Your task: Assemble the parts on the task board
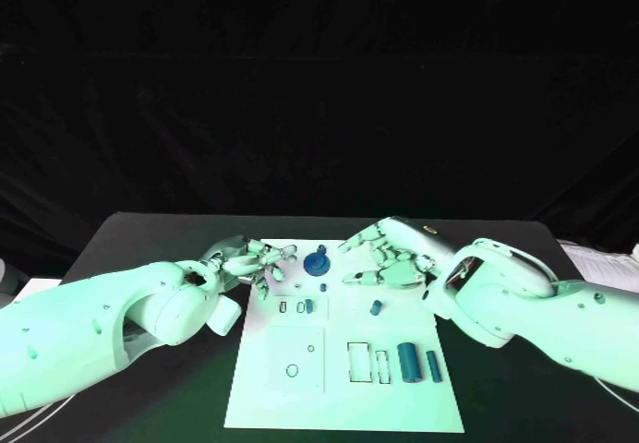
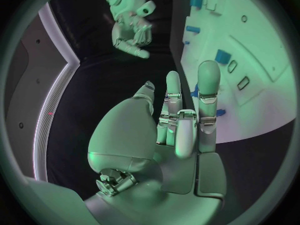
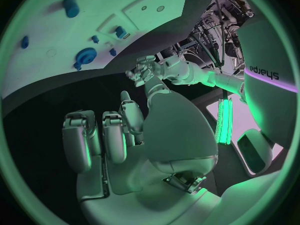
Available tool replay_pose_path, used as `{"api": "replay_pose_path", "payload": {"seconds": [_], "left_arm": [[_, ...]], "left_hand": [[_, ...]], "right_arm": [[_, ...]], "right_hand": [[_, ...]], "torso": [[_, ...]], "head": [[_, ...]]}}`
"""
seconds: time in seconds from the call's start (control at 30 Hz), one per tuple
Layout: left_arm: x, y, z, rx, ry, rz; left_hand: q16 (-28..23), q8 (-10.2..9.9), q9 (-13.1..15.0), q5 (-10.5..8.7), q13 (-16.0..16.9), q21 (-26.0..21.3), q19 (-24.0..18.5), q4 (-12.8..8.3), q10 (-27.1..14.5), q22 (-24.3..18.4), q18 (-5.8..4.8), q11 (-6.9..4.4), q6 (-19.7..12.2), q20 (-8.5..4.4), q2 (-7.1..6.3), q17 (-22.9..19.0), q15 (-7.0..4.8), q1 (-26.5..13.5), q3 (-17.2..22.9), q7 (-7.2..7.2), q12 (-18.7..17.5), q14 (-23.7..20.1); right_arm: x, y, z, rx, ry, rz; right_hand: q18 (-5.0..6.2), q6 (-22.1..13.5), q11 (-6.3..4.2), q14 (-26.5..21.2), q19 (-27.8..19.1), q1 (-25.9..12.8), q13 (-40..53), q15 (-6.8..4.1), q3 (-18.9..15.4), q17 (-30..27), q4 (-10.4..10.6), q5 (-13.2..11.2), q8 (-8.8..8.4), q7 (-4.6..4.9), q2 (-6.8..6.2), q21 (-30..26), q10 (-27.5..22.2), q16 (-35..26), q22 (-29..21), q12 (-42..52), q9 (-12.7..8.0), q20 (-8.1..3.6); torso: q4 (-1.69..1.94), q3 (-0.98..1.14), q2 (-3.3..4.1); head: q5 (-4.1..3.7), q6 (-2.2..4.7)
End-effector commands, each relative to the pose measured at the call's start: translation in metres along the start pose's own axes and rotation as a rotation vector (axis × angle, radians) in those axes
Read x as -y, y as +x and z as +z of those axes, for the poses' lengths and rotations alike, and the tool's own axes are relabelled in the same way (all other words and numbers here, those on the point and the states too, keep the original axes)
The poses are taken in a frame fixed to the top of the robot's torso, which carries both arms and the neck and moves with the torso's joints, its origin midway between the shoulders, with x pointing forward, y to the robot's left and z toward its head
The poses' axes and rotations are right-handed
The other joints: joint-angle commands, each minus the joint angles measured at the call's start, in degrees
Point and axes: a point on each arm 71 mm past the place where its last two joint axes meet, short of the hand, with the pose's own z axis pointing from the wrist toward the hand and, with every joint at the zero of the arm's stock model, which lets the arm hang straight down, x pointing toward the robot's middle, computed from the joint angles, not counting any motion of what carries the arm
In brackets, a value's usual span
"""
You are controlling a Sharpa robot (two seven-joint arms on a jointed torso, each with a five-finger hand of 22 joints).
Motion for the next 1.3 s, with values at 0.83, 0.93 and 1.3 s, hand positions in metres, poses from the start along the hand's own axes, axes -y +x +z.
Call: {"api": "replay_pose_path", "payload": {"seconds": [0.83,0.93,1.3], "left_arm": [[-0.004,0.038,0.034,-0.100,-0.437,0.707],[-0.002,0.038,0.036,-0.099,-0.437,0.711],[0.004,0.040,0.045,-0.114,-0.452,0.746]], "left_hand": [[4.7,29.2,18.1,-2.31,46.5,37.8,6.1,3.9,-3.5,48.4,-6.75,-2.68,-8.0,-1.47,3.90,15.0,-2.59,-5.8,-10.9,-3.79,51.3,6.0],[4.7,29.9,18.8,-2.32,46.7,37.9,6.1,3.9,-3.4,48.6,-6.80,-2.76,-8.3,-1.54,4.16,15.0,-2.66,-5.9,-11.2,-3.88,51.5,6.0],[4.7,32.4,21.5,-1.41,47.3,38.1,6.3,3.9,-3.2,49.2,-6.90,-3.07,-9.3,-1.79,5.07,15.0,-2.93,-6.1,-12.3,-4.24,52.0,6.0]], "right_arm": [[0.065,-0.053,-0.025,0.124,0.238,0.114],[0.066,-0.052,-0.024,0.122,0.243,0.112],[0.069,-0.051,-0.023,0.113,0.257,0.104]], "right_hand": [[0.07,0.9,-0.18,6.0,4.2,1.3,2.9,0.32,-0.5,15.1,0.0,2.0,0.33,-0.25,0.99,-0.2,0.1,0.4,11.4,0.5,0.1,0.35],[0.07,1.0,-0.19,6.0,4.2,1.3,2.9,0.31,-0.5,15.1,0.0,2.1,0.34,-0.26,1.00,-0.2,0.1,0.4,11.4,0.5,0.2,0.34],[0.11,1.1,-0.23,5.9,4.1,1.3,2.7,0.28,-0.7,15.0,0.0,2.4,0.37,-0.30,1.04,-0.3,0.0,0.3,11.3,0.3,0.2,0.31]], "torso": [[-0.58,0.69,-1.13],[-0.63,0.70,-1.11],[-0.58,0.66,-1.18]], "head": [[0.81,-1.52],[0.89,-1.61],[1.04,-2.02]]}}
